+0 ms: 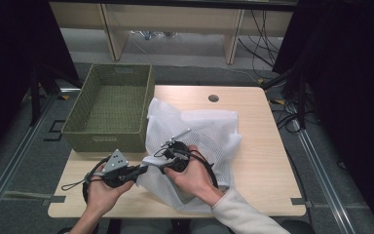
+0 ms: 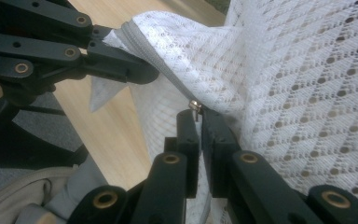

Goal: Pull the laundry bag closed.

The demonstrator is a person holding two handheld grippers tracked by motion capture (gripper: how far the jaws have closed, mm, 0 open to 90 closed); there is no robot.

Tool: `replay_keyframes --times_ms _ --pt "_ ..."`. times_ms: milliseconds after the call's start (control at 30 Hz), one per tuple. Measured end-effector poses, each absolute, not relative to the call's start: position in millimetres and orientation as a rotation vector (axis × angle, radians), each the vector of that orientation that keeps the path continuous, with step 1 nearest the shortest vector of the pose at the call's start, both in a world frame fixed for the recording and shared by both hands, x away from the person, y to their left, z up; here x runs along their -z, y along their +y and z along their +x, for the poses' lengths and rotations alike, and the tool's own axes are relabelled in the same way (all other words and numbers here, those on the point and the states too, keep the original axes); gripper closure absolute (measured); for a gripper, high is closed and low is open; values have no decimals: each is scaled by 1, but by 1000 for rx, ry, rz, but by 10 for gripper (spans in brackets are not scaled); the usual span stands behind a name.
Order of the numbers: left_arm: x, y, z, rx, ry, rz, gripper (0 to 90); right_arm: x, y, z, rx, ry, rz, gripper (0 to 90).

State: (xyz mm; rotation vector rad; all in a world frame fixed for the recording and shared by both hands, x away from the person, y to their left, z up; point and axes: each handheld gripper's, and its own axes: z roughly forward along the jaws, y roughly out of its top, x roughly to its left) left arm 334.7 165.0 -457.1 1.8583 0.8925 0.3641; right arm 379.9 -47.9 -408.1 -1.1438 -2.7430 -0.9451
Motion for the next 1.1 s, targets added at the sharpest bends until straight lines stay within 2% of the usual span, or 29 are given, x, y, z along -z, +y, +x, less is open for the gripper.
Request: replay_keyframes --times_ms 1100 --pt "464 175 340 -388 947 1841 884 399 -73 368 875 -2765 -1198 873"
